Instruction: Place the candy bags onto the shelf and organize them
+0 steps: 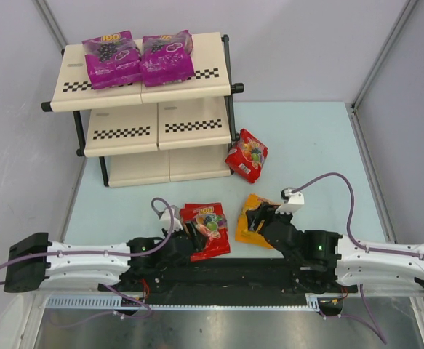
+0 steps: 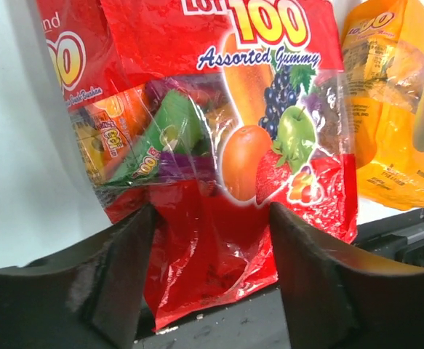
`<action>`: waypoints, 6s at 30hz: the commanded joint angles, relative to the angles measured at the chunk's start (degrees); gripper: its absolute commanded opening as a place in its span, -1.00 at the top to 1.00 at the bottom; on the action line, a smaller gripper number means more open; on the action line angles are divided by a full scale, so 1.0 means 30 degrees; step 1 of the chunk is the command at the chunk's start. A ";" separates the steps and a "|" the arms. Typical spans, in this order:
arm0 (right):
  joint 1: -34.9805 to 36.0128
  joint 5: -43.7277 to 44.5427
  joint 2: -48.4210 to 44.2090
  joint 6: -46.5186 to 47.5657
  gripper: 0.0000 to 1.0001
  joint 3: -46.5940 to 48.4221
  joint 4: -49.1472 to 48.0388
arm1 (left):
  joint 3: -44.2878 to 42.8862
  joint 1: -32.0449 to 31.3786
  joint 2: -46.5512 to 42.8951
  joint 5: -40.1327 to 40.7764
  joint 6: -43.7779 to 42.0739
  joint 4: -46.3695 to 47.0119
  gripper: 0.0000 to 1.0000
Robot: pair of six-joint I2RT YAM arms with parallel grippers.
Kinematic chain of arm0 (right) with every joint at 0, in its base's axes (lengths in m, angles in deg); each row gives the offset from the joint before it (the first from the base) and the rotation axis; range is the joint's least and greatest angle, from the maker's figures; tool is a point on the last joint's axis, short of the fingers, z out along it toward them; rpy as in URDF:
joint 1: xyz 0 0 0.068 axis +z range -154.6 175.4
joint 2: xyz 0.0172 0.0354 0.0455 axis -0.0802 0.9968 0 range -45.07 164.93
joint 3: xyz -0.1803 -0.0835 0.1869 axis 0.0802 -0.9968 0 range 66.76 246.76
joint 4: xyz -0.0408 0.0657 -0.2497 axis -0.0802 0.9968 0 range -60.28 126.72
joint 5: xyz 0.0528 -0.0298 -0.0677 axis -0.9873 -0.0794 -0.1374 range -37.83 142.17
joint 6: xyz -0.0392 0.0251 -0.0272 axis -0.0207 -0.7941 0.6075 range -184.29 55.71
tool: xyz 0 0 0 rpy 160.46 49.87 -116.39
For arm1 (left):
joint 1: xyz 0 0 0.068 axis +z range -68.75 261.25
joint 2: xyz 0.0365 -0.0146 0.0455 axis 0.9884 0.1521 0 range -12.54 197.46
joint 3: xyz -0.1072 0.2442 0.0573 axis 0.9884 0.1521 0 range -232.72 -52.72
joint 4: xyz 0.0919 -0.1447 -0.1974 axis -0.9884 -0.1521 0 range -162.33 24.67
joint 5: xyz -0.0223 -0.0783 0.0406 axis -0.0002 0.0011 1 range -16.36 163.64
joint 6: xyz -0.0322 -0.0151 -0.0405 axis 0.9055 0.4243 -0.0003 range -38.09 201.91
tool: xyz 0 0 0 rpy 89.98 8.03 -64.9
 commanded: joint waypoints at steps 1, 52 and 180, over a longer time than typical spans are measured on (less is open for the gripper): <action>-0.0504 0.0564 -0.0639 -0.0297 -0.40 -0.0149 0.0422 | 0.0327 -0.0125 0.0697 0.0069 -0.0233 0.2200 -0.26; -0.1647 -0.0140 -0.3042 0.1607 -0.42 -0.1467 0.0540 | -1.2415 1.3873 -0.2265 -0.9266 -2.3788 0.3868 1.00; -1.8320 -2.0004 1.0542 0.6254 1.00 0.2839 -1.6256 | -0.8753 2.6125 -0.8587 -1.7978 -1.8866 -0.0435 -0.97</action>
